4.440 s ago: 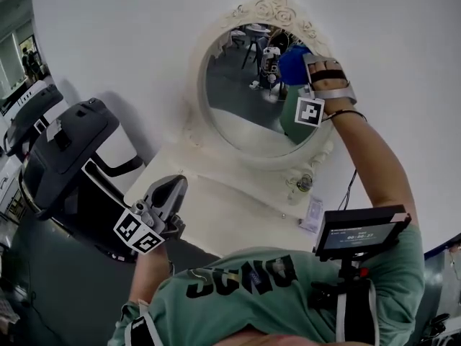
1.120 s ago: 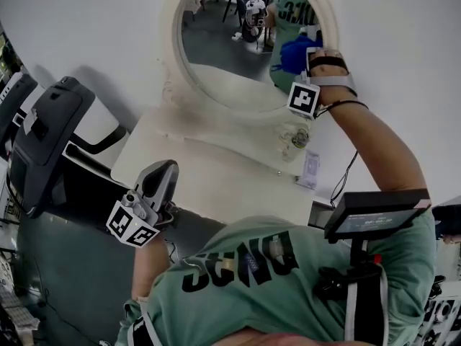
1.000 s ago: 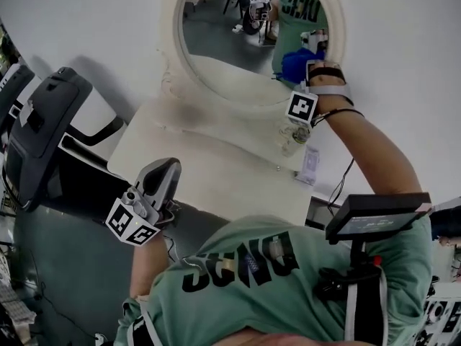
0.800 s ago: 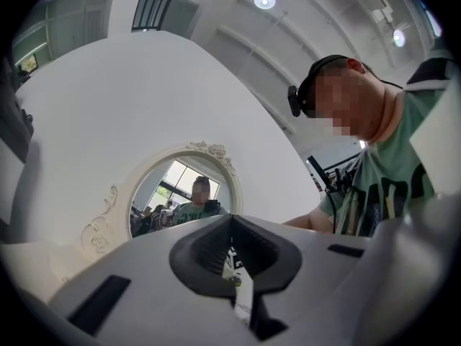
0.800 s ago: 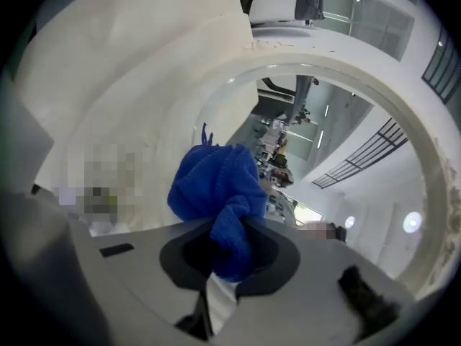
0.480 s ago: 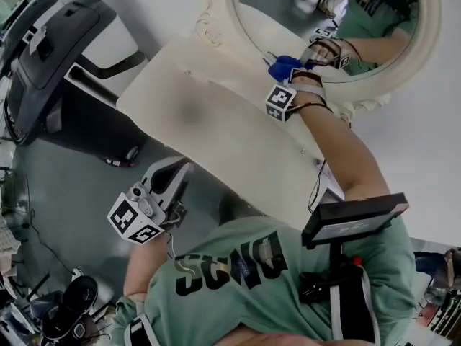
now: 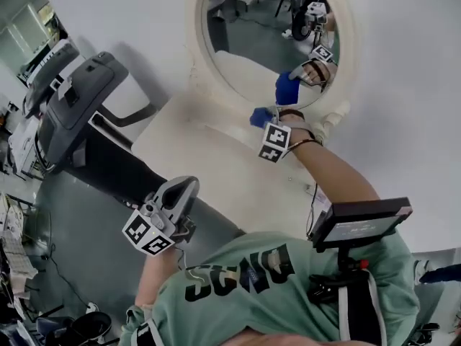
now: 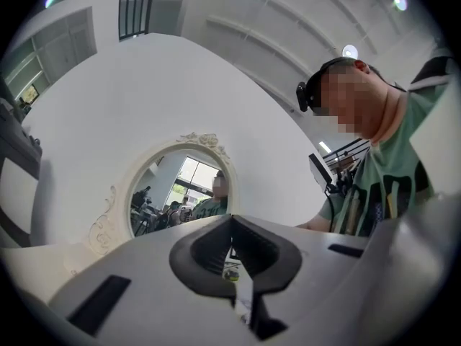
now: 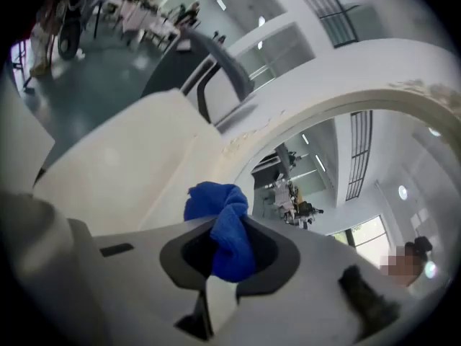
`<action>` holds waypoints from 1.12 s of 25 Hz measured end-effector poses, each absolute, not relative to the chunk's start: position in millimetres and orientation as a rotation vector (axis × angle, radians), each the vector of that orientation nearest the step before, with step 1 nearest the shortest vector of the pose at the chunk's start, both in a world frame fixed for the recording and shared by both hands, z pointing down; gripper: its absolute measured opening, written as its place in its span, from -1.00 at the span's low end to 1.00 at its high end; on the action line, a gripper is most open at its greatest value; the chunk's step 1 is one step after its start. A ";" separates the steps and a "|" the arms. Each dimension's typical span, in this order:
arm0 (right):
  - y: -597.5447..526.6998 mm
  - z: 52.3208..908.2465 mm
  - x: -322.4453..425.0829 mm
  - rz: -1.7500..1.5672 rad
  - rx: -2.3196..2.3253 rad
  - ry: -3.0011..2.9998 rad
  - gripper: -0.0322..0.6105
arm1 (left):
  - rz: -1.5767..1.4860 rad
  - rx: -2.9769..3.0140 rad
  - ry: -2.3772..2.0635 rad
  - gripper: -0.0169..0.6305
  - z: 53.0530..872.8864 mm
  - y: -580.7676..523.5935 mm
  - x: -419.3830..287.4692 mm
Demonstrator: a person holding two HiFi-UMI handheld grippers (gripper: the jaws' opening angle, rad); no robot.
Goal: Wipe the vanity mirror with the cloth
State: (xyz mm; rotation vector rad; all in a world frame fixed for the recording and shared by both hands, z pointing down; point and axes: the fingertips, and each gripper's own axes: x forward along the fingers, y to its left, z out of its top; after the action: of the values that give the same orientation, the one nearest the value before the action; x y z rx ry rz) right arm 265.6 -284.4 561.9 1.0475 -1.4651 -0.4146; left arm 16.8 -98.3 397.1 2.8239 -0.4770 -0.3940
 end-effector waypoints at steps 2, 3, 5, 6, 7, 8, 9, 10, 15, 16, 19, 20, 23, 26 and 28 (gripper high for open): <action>-250.9 512.8 261.5 -0.435 1.146 -1.627 -0.76 | -0.418 2.886 -0.427 -0.91 376.7 -93.7 45.5; -227.0 490.1 264.0 -0.431 1.188 -1.706 -0.76 | -0.427 2.908 -0.401 -0.91 367.2 -86.7 61.3; -172.5 452.8 275.8 -0.396 1.267 -1.855 -0.76 | -0.441 2.922 -0.349 -0.91 353.2 -68.4 92.7; -147.4 441.8 282.8 -0.370 1.305 -1.921 -0.76 | -0.444 2.914 -0.326 -0.91 351.8 -61.6 106.2; -126.8 436.9 289.3 -0.341 1.341 -1.982 -0.76 | -0.441 2.901 -0.307 -0.91 355.3 -59.0 117.6; -111.0 437.0 295.4 -0.306 1.378 -2.040 -0.76 | -0.431 2.889 -0.293 -0.91 363.2 -60.6 127.3; -98.0 440.3 302.0 -0.262 1.418 -2.096 -0.76 | -0.414 2.881 -0.283 -0.91 373.4 -64.2 136.2; -84.8 444.7 310.5 -0.206 1.462 -2.151 -0.76 | -0.392 2.875 -0.271 -0.91 383.2 -66.3 145.7; 6.6 457.0 373.2 0.159 1.717 -2.342 -0.76 | -0.266 2.893 -0.164 -0.91 393.7 -21.2 208.4; 19.1 460.4 378.5 0.211 1.747 -2.364 -0.76 | -0.242 2.896 -0.143 -0.91 395.8 -12.3 217.0; 34.5 470.1 380.7 0.295 1.800 -2.407 -0.76 | -0.172 2.887 -0.094 -0.91 411.0 3.4 230.3; 35.0 470.8 380.0 0.305 1.810 -2.417 -0.76 | -0.154 2.885 -0.085 -0.91 415.5 6.2 232.1; 31.0 466.2 378.2 0.312 1.824 -2.435 -0.76 | -0.137 2.889 -0.080 -0.91 418.3 8.8 232.8; 25.6 465.7 375.6 0.341 1.808 -2.436 -0.76 | -0.152 2.898 -0.092 -0.91 415.1 6.4 228.5; 24.2 468.1 372.3 0.352 1.797 -2.421 -0.76 | -0.162 2.896 -0.104 -0.91 414.7 4.4 223.1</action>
State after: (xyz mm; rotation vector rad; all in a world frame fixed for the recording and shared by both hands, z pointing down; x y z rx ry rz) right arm 372.3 24.2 468.1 1.7967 -2.4210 0.3523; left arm 223.1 4.4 414.7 2.8957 -0.1036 -0.1616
